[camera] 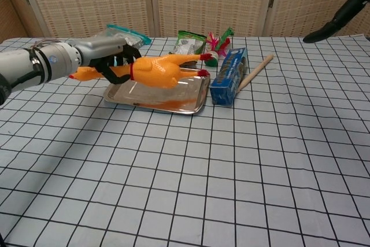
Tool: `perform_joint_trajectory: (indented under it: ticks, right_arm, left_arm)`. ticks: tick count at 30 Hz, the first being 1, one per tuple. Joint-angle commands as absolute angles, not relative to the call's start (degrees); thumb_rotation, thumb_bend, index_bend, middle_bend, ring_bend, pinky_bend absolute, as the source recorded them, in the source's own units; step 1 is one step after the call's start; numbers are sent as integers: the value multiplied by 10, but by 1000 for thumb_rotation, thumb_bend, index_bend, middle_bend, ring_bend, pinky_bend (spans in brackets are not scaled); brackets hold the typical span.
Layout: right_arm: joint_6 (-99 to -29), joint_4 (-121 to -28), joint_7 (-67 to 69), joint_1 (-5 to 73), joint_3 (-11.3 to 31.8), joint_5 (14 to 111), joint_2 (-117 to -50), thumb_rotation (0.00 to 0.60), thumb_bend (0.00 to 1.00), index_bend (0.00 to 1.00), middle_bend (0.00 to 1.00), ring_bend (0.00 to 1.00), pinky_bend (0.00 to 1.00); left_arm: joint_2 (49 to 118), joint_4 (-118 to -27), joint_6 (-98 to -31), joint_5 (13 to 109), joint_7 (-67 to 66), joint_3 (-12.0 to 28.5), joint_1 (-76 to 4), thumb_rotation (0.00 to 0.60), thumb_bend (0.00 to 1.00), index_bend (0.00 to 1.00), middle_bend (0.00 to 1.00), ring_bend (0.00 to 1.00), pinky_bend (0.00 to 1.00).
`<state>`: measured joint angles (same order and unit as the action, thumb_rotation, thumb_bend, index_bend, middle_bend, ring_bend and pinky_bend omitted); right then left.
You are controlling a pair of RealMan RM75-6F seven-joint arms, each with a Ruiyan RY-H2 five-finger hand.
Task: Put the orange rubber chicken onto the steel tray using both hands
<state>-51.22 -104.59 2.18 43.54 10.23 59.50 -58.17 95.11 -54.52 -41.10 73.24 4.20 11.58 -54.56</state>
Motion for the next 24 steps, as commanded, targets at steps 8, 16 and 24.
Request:
perform_joint_trajectory:
  ticks: [8, 16, 24]
  right_arm:
    - [-517, -1029, 26, 412, 102, 594, -587, 600, 123, 0, 0, 0, 0]
    - [-606, -1090, 0, 346, 84, 631, -546, 600, 123, 0, 0, 0, 0]
    - [-848, -1111, -183, 167, -24, 727, -559, 600, 123, 0, 0, 0, 0]
  left_arm:
    - [939, -566, -423, 779, 172, 122, -555, 600, 367, 0, 0, 0, 177]
    - [823, -714, -520, 809, 125, 101, -494, 600, 363, 0, 0, 0, 108]
    - [633, -961, -769, 785, -17, -7, -243, 600, 373, 0, 0, 0, 70]
